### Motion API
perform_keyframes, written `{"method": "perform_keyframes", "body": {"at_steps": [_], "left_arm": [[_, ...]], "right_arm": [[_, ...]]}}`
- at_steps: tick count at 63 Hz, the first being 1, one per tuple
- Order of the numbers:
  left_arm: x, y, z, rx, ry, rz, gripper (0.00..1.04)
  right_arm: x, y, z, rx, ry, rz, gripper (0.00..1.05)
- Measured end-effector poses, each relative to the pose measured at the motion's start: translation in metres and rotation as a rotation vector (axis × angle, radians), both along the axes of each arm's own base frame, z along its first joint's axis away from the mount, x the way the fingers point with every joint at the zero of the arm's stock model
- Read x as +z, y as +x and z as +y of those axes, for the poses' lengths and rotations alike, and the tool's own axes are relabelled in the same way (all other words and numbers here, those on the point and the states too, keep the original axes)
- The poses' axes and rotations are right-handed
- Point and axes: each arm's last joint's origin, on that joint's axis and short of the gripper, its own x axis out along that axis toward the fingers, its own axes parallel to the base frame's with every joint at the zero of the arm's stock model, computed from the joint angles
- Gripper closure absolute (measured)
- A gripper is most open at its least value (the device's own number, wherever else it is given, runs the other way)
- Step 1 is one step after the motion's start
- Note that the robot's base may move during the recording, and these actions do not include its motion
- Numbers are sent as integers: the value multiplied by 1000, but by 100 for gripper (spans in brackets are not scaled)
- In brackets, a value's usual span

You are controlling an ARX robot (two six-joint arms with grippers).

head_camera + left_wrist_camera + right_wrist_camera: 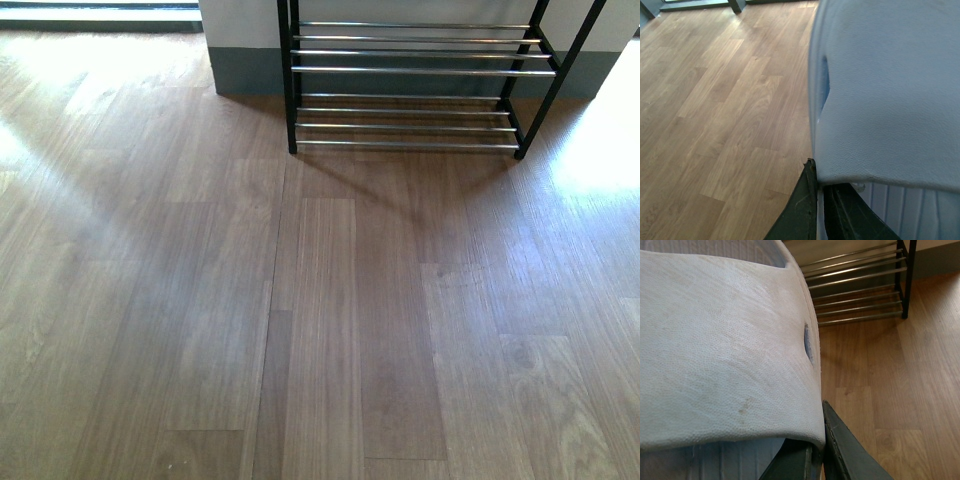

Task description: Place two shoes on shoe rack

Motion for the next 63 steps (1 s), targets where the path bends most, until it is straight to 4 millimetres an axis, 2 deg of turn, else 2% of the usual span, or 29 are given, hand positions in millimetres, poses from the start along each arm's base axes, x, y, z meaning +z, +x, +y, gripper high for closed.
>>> {"method": "perform_keyframes", "body": {"at_steps": [63], "left_arm": [[0, 0, 0, -4, -1, 0, 103]], "right_arm": [[0, 0, 0, -4, -1, 0, 103]]}}
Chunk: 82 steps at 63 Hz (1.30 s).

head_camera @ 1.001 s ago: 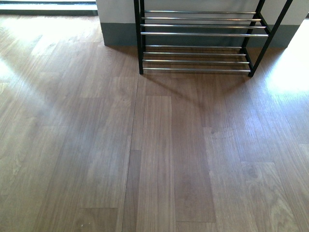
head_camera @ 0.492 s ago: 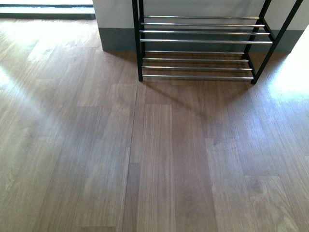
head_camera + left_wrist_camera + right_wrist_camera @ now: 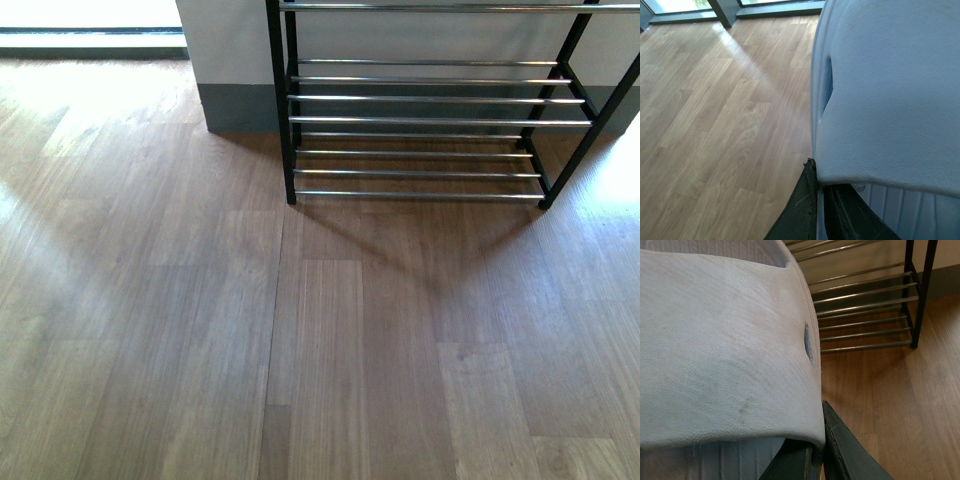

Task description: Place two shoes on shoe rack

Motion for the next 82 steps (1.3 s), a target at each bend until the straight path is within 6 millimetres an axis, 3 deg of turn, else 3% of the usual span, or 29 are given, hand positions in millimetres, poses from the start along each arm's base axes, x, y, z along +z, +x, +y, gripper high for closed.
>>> {"method": "perform_keyframes", "body": {"at_steps": [82], "left_arm": [[-1, 0, 0, 1, 2, 4, 103]], "right_arm": [[-1, 0, 0, 3, 1, 3, 103]]}}
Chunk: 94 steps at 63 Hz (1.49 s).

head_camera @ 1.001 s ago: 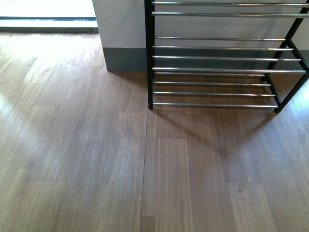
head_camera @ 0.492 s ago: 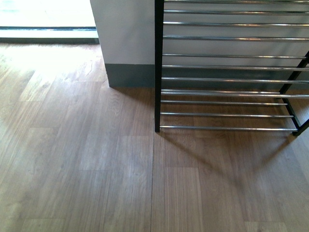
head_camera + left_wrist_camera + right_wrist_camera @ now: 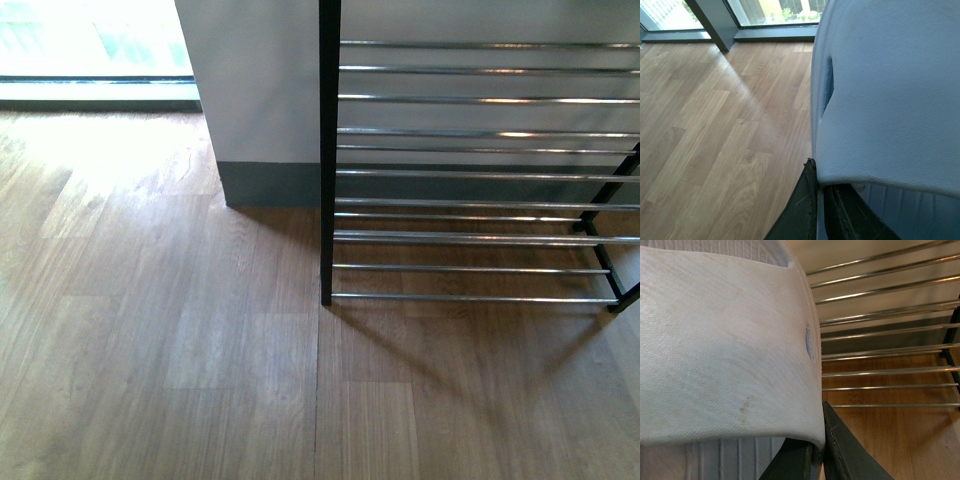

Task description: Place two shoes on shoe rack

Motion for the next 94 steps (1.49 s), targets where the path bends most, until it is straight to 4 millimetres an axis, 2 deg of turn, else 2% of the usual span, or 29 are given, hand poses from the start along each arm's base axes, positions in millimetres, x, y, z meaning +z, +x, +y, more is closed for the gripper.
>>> {"method": "perform_keyframes", "body": {"at_steps": [74, 83, 94], "left_arm": [[0, 0, 0, 0, 0, 0, 103], [0, 0, 0, 0, 0, 0, 103], [0, 0, 0, 0, 0, 0, 103]], "right_arm": [[0, 1, 0, 26, -7, -16, 103], [12, 18, 11, 116, -63, -136, 103], [23, 64, 38, 113, -98, -79, 103]]}}
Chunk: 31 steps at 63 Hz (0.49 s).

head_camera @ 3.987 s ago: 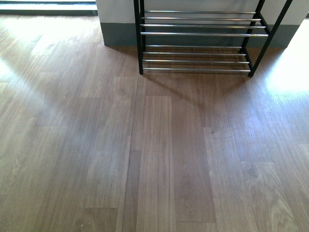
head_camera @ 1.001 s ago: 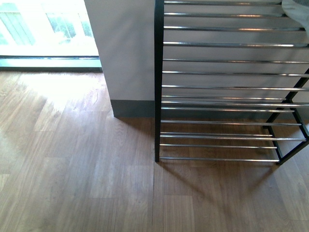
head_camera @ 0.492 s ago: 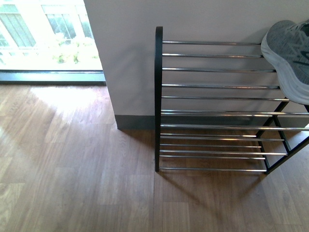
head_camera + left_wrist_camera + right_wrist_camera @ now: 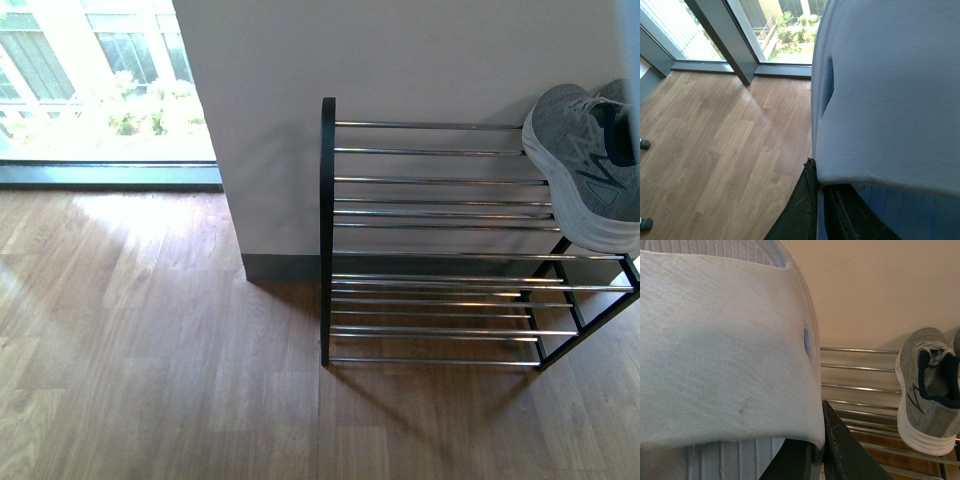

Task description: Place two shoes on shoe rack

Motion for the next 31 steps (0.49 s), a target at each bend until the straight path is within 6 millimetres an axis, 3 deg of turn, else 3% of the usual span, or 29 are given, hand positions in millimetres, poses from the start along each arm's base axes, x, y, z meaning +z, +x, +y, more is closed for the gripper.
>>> {"method": "perform_keyframes", "body": {"at_steps": [9, 19, 31], "left_arm": [[0, 0, 0, 0, 0, 0, 103], [0, 0, 0, 0, 0, 0, 103], [0, 0, 0, 0, 0, 0, 103]], "right_arm": [[-12, 41, 27, -7, -41, 121, 103], [-46, 97, 52, -90, -108, 292, 103], [-83, 149, 63, -220, -218, 379, 103]]}}
